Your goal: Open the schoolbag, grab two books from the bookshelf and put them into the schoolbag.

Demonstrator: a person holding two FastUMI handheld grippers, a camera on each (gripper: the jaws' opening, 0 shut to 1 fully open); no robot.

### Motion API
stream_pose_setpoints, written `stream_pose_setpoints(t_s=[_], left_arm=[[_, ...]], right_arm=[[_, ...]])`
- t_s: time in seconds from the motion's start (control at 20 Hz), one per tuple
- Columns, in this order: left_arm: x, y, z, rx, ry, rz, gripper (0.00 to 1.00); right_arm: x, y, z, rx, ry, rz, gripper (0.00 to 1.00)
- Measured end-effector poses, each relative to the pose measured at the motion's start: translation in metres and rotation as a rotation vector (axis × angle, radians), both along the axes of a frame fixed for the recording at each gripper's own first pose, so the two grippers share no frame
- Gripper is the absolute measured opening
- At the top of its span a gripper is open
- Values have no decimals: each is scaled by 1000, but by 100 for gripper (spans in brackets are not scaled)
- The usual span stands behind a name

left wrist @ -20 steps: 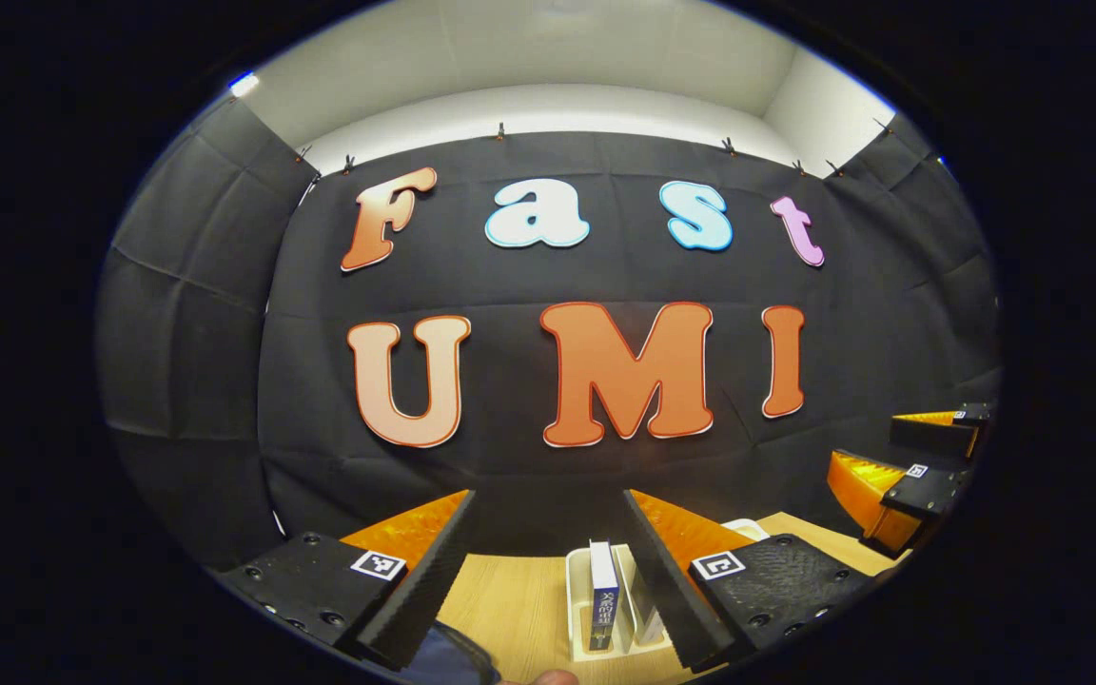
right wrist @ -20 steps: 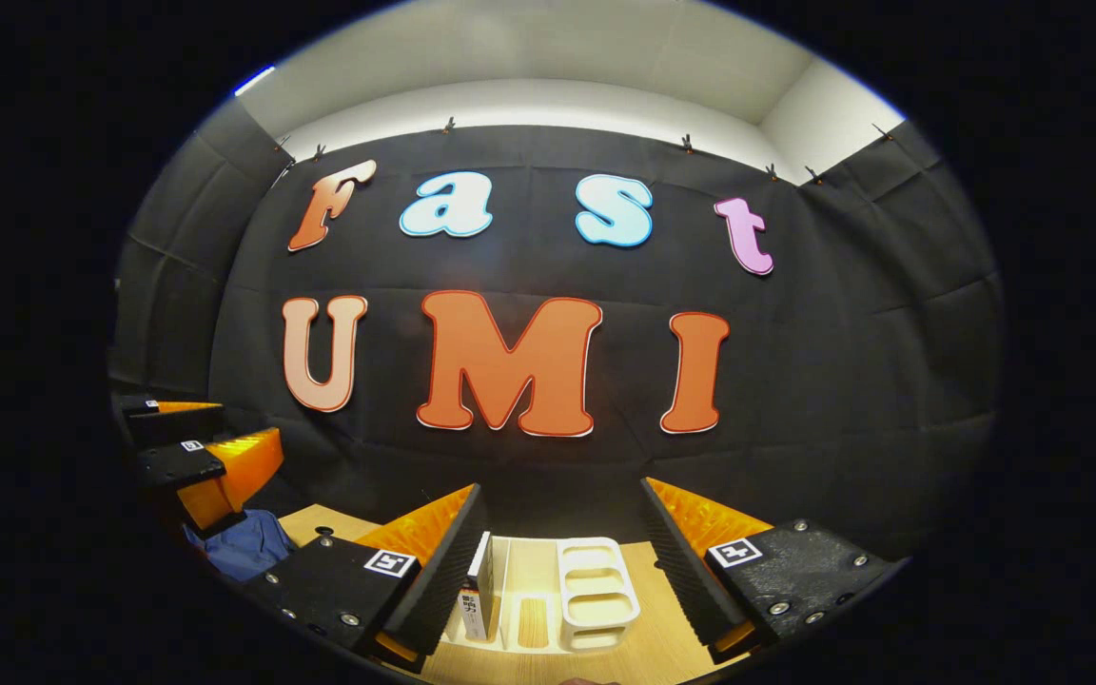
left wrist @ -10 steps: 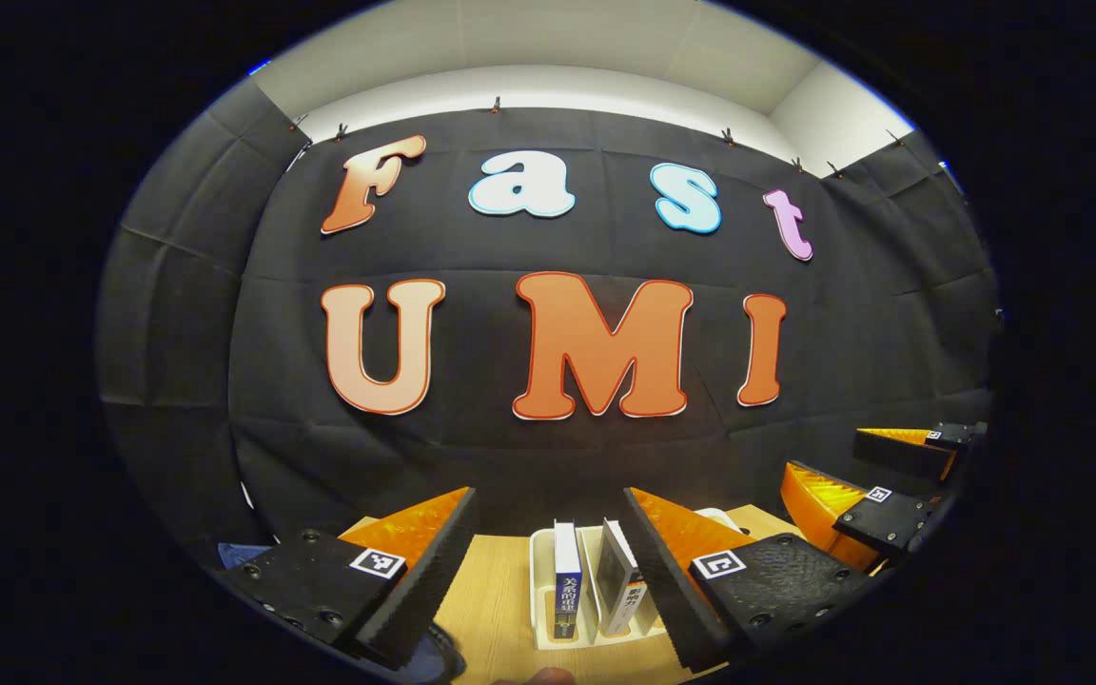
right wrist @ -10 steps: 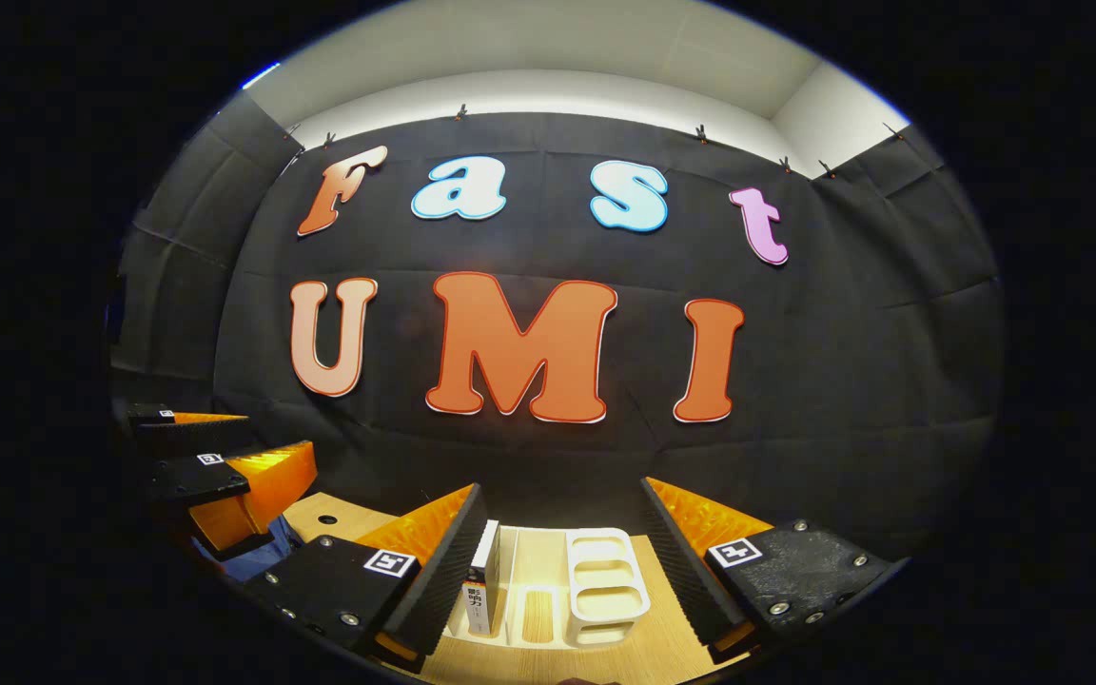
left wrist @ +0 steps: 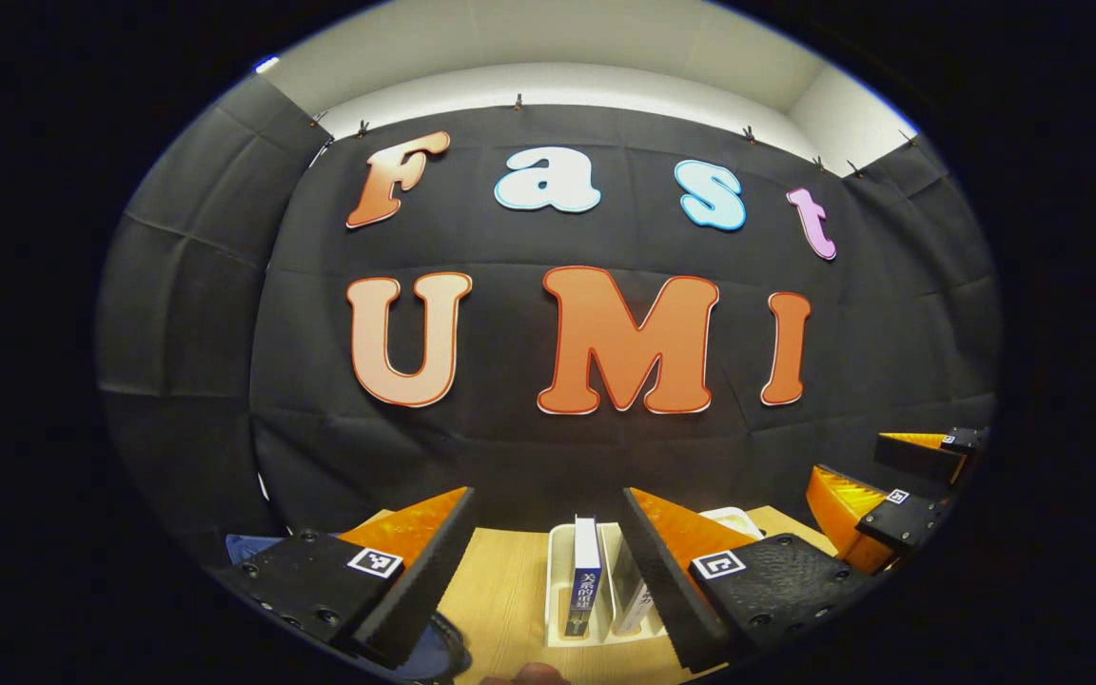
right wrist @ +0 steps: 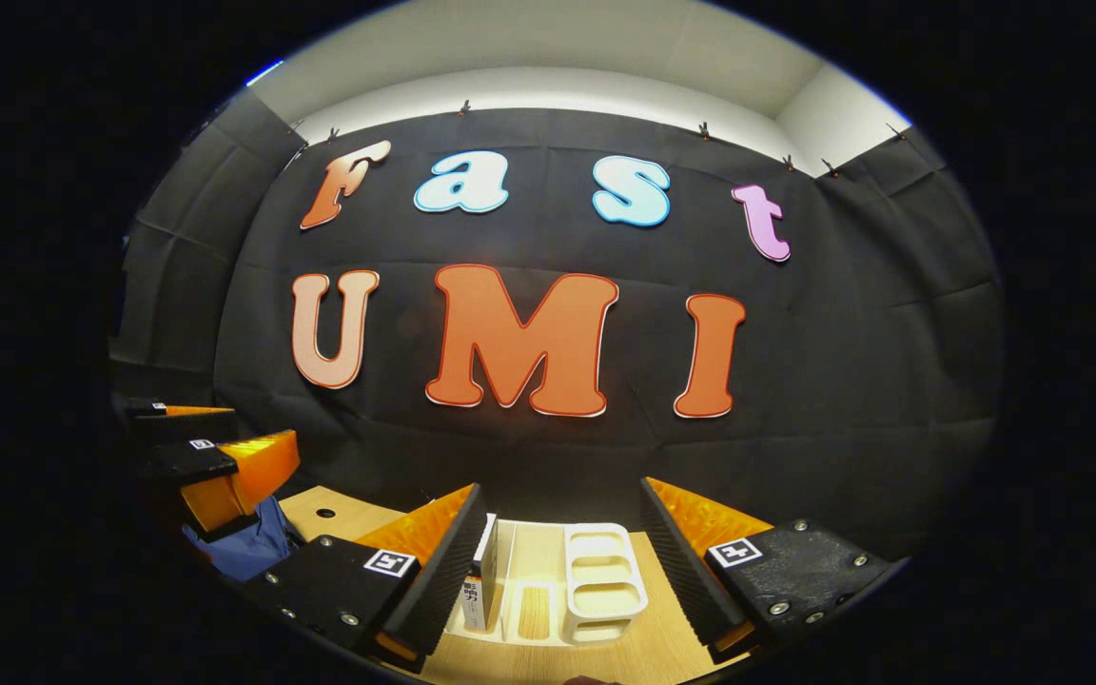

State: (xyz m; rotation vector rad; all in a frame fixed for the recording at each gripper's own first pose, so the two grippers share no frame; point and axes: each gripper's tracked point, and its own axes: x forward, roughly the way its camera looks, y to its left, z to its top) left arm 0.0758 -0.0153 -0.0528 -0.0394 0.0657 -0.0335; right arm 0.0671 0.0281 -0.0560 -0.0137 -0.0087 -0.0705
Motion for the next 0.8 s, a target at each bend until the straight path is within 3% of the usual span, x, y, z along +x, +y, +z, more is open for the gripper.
stream_pose_setpoints(t_s=[0.05, 0.1, 0.3, 0.8], left_arm=[[0, -3, -2, 2, 4, -9, 94], [-1, -5, -1, 7, 3, -14, 94], [-4, -10, -2, 26, 4, -32, 94], [-2, 38, 27, 7, -76, 12, 93]], right_arm=[[-1, -1, 0, -2, 0, -5, 100], [-2, -2, 0, -2, 1, -7, 96], [-4, -3, -2, 3, 5, -11, 96], [-3, 3, 2, -7, 7, 2, 95]])
